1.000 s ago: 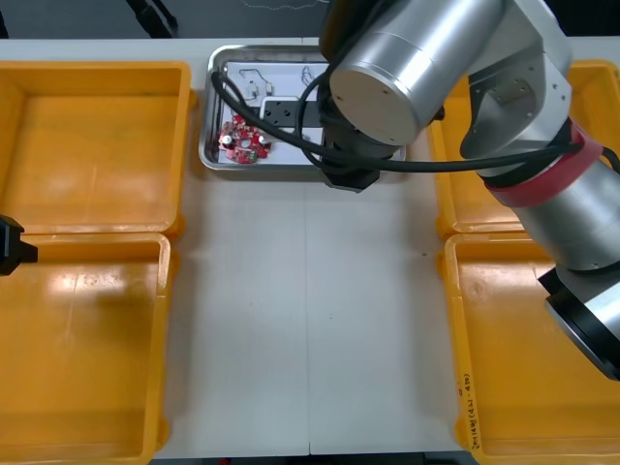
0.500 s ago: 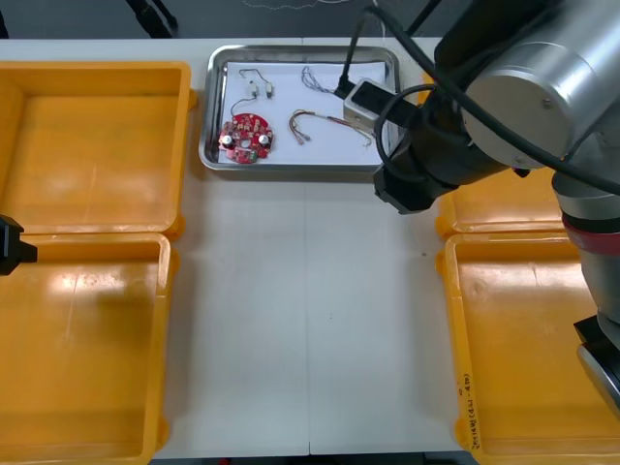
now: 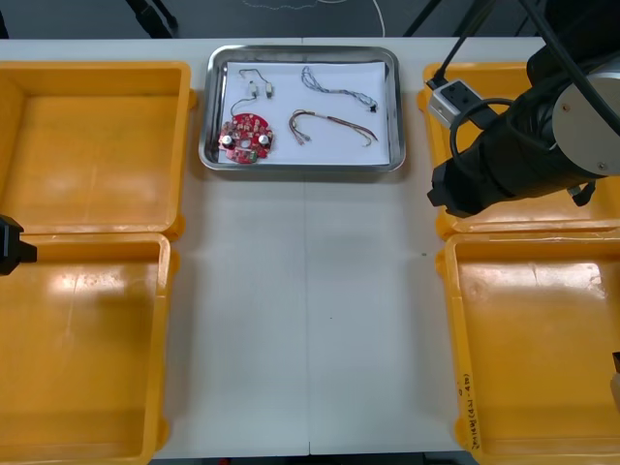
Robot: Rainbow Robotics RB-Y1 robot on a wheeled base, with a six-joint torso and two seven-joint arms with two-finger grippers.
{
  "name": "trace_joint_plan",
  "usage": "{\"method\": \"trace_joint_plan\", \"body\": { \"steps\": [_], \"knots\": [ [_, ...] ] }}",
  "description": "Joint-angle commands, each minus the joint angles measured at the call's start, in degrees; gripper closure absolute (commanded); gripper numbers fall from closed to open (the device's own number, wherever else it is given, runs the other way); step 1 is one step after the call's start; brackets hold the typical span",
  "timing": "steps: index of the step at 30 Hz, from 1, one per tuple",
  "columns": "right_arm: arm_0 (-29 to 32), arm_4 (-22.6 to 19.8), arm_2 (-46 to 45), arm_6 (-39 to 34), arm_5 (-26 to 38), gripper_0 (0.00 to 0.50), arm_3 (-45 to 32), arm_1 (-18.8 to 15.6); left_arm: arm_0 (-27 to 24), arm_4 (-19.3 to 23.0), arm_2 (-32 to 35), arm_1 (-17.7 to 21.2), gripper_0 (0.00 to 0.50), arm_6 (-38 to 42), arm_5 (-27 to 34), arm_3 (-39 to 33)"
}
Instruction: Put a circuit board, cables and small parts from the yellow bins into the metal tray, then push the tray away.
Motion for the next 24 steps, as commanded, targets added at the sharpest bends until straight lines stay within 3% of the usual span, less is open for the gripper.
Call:
{"method": "trace_joint_plan", "body": {
  "steps": [1, 7, 13, 18, 24],
  "knots": [
    [3.5, -0.1, -2.7, -1.3, 0.2, 0.000, -3.2, -2.7, 0.9, -0.3, 1.6, 2.7, 0.000, -0.9, 0.3, -2.0],
    [8.1, -1.1, -3.0, -5.4, 0.2, 0.000, -5.5, -4.7, 0.9, -0.3, 1.6, 2.7, 0.000, -0.9, 0.3, -2.0],
    [13.7, -5.3, -5.4, -13.2, 0.2, 0.000, -11.3, -7.4, 0.9, -0.3, 1.6, 2.7, 0.000, -0.9, 0.3, -2.0],
    [16.7, -9.4, -11.3, -15.3, 0.2, 0.000, -12.0, -7.8, 0.9, -0.3, 1.6, 2.7, 0.000, -0.9, 0.3, -2.0],
    [19.8, -6.5, -14.9, -14.3, 0.2, 0.000, -12.0, -7.7, 0.9, -0.3, 1.6, 2.7, 0.000, -0.9, 0.3, -2.0]
  ]
}}
